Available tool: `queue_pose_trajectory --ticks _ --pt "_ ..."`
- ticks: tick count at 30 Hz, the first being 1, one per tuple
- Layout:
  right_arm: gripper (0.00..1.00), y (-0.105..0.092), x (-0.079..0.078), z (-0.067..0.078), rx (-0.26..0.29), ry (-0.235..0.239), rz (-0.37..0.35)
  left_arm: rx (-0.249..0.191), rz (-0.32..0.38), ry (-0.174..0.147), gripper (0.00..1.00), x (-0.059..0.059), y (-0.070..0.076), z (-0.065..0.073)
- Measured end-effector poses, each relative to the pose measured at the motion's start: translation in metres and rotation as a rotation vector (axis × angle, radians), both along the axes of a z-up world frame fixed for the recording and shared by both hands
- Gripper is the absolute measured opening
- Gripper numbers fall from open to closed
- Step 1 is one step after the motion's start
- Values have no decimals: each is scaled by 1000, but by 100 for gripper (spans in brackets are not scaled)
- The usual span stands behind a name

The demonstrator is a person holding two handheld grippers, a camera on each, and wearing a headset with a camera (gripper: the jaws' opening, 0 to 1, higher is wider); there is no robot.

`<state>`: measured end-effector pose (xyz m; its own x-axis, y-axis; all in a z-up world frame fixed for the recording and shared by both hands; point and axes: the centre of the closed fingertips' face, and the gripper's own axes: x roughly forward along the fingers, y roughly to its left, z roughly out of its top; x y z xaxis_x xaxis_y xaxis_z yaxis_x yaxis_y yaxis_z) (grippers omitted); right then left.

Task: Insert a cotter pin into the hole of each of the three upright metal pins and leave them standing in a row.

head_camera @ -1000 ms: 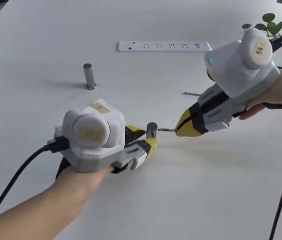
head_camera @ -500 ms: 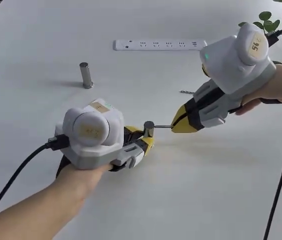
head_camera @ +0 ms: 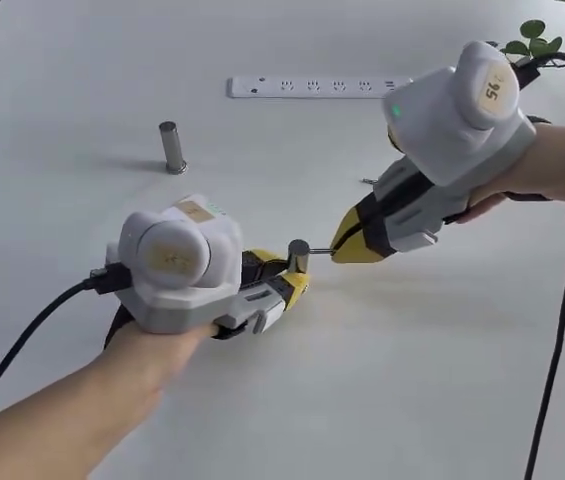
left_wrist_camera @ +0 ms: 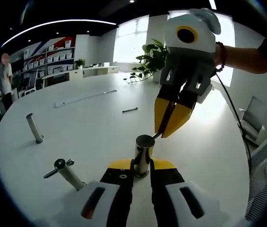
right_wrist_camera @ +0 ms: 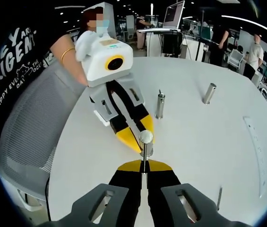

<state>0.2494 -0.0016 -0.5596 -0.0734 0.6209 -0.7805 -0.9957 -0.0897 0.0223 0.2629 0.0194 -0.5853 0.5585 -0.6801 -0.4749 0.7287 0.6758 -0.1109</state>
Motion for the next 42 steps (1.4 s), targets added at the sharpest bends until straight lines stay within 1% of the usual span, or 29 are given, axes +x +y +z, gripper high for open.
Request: queue_pose_trajectory --ticks 1,2,3,4,6,9,12,16,18,22,24,25,26,28,30,32,36,38,40,42 --pt "0 1 0 0 0 2 2 -5 4 7 12 0 0 0" --pt "0 2 0 0 2 5 1 -26 19 26 12 0 0 -1" --pt "0 4 -1 0 4 6 -3 -37 26 29 12 0 1 -1" --pt "0 5 -1 -1 4 6 -3 -38 27 28 12 0 1 -2" --pt "0 6 0 -2 0 7 -5 -26 29 27 12 -2 2 -4" --pt "0 7 0 -2 -1 10 -9 -28 37 32 11 -2 2 -6" --pt "0 7 0 -3 -5 19 -22 -16 35 27 11 -2 1 -7" --pt "0 11 0 -4 -3 27 -43 -18 38 30 12 -2 1 -8" --pt "0 14 0 -4 -3 23 -47 -16 37 28 11 -1 1 -8" --pt "0 16 4 -5 -11 32 -68 -17 43 25 11 -1 1 -9" --pt "0 18 3 -4 3 26 -66 -16 48 24 11 -1 1 -9" --pt "0 17 3 -6 -3 21 -60 -13 47 21 11 -1 1 -9" --pt "0 17 3 -6 -1 27 -60 -13 48 20 11 0 1 -9" --pt "4 17 1 -7 3 38 -68 -14 50 21 11 0 1 -9" --pt "8 17 1 -6 8 31 -70 -13 51 18 11 0 1 -9" --pt "9 14 0 -4 14 18 -76 -13 52 16 11 0 1 -9" --pt "8 8 3 -1 19 19 -92 -13 52 15 11 0 1 -8" --pt "5 4 3 0 18 11 -88 -14 52 16 11 0 1 -8" --pt "4 2 4 2 22 8 -102 -14 53 16 11 0 1 -8" --pt "1 0 4 1 29 9 -111 -15 53 16 11 0 1 -8"
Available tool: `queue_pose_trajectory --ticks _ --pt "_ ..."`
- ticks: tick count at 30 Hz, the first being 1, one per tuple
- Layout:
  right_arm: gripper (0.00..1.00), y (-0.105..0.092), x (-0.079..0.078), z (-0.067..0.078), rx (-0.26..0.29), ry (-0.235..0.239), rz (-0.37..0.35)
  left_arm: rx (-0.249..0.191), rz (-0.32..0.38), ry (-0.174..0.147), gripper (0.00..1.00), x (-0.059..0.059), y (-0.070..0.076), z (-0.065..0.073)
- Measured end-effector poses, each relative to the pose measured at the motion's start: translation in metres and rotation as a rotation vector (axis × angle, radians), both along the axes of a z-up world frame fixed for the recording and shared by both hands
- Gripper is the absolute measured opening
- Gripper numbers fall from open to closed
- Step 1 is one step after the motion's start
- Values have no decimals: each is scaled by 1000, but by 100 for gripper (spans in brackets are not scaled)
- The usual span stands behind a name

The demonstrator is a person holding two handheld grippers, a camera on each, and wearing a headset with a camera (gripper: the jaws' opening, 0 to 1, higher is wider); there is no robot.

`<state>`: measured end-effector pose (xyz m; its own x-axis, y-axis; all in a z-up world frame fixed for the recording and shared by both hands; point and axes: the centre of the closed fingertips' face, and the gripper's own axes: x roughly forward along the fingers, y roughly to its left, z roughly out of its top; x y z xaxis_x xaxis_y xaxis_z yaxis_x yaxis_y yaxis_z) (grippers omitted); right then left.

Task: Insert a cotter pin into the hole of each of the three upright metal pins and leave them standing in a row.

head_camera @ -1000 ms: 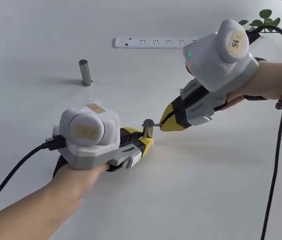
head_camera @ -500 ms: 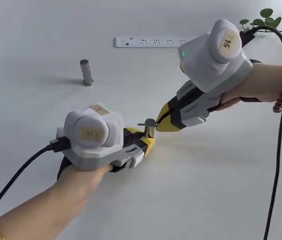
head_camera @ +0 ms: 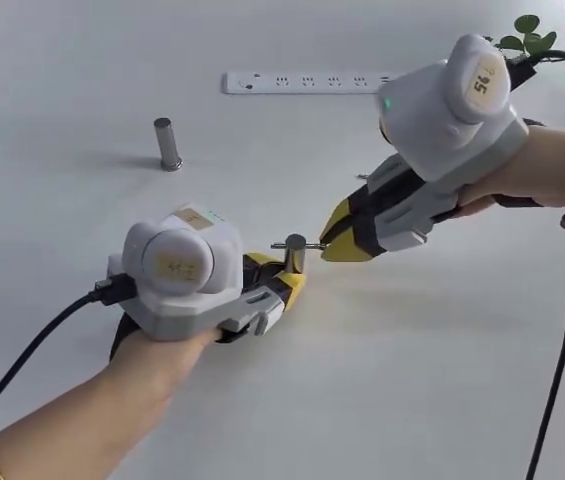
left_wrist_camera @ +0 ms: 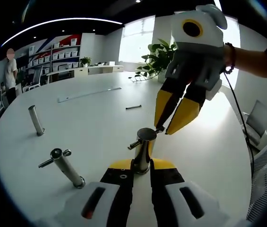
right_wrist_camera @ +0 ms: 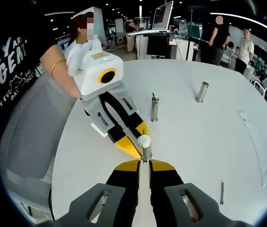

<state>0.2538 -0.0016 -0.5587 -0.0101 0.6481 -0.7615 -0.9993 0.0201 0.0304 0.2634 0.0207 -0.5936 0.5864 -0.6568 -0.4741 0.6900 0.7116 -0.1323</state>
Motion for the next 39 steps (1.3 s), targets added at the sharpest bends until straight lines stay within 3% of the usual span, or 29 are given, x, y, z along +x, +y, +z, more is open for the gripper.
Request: queue_pose_trajectory --ticks 16,39 --pt "0 13 -5 2 12 -10 2 -2 4 2 11 0 0 0" --pt "3 16 -4 1 13 0 -4 17 12 9 12 0 0 -2"
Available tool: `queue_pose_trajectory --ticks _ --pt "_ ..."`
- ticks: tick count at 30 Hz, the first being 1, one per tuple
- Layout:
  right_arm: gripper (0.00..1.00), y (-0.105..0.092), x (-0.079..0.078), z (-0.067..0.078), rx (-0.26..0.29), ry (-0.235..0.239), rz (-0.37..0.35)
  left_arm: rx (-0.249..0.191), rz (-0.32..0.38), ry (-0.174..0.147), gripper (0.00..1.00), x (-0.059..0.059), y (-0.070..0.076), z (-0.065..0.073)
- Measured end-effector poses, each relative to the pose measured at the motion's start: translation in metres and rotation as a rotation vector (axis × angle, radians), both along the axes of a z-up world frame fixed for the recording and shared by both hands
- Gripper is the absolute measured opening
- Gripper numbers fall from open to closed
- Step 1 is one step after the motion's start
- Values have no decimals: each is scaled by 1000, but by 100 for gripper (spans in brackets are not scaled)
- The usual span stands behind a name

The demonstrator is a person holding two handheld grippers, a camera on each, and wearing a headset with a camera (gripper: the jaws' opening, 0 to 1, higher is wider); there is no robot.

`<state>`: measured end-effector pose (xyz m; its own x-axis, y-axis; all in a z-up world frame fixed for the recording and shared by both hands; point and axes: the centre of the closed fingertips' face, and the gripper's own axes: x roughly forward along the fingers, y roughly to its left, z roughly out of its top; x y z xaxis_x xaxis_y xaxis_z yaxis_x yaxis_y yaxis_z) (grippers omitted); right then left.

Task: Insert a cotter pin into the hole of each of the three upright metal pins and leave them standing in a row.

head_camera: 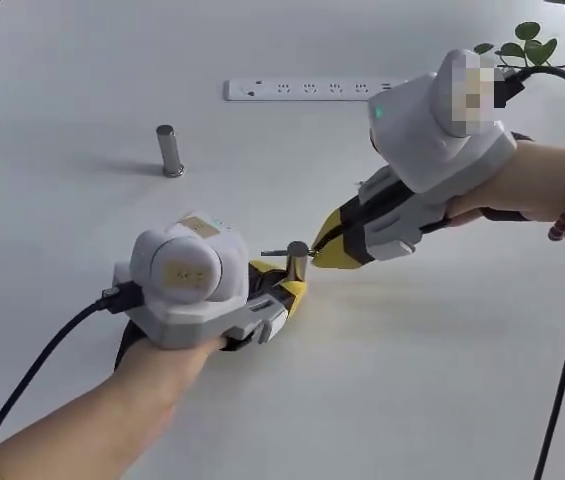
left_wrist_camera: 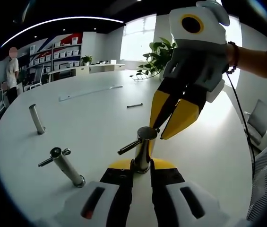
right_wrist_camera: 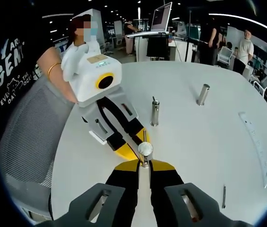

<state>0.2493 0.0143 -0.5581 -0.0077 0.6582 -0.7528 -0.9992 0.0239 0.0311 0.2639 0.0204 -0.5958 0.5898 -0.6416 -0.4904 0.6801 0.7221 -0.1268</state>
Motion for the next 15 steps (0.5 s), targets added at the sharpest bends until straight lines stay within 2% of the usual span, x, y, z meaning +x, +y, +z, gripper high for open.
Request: queue_pose_trajectory --ticks 6,11,15 --pt "16 1 1 -1 8 13 -43 14 -9 -4 18 -2 5 2" --pt "19 7 0 2 44 25 -73 36 -22 -16 23 -7 11 5" --pt "20 13 0 3 66 18 -84 41 -33 -10 25 -11 14 6"
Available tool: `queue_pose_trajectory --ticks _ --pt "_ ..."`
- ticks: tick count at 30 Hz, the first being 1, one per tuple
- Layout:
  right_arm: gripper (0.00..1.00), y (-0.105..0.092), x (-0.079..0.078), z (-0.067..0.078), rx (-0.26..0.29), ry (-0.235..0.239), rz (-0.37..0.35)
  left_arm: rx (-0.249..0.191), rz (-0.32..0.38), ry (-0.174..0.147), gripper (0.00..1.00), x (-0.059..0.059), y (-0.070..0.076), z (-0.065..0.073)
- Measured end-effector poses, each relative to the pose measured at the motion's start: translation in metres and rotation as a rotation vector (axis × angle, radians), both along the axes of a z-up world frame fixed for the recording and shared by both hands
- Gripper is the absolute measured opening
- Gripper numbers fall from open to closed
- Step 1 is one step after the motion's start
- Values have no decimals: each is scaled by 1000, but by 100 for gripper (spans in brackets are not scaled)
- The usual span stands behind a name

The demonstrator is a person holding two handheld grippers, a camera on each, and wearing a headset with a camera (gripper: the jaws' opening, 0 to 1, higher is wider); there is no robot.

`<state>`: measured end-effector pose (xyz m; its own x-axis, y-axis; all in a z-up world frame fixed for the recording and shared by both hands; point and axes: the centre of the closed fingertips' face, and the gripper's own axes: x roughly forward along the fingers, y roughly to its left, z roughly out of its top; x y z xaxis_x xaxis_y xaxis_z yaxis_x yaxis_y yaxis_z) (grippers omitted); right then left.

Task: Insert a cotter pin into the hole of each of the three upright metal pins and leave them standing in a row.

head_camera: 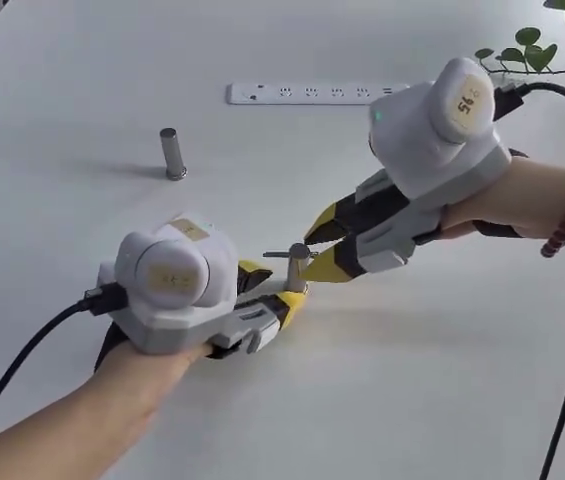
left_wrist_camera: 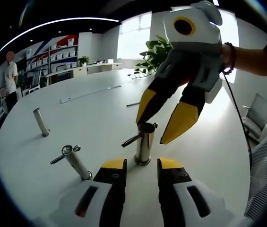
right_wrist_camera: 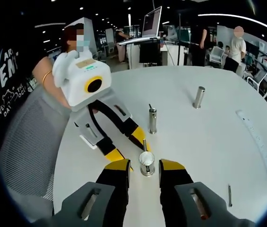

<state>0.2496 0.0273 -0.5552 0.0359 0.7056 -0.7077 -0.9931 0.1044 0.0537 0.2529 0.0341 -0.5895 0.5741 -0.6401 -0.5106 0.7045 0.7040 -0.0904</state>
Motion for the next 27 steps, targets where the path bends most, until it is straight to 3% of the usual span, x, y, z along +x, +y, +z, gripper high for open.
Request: queue_pose_trajectory --ticks 14,15,22,27 --pt "14 10 3 -9 -1 -67 21 -22 -4 16 26 -7 5 7" --pt "9 11 4 -9 0 -74 19 -32 -4 13 26 -7 5 10" --pt "9 10 5 -9 -3 -78 23 -45 -1 27 26 -8 8 13" --pt "9 11 4 -8 5 -73 14 -55 -5 27 26 -16 12 18"
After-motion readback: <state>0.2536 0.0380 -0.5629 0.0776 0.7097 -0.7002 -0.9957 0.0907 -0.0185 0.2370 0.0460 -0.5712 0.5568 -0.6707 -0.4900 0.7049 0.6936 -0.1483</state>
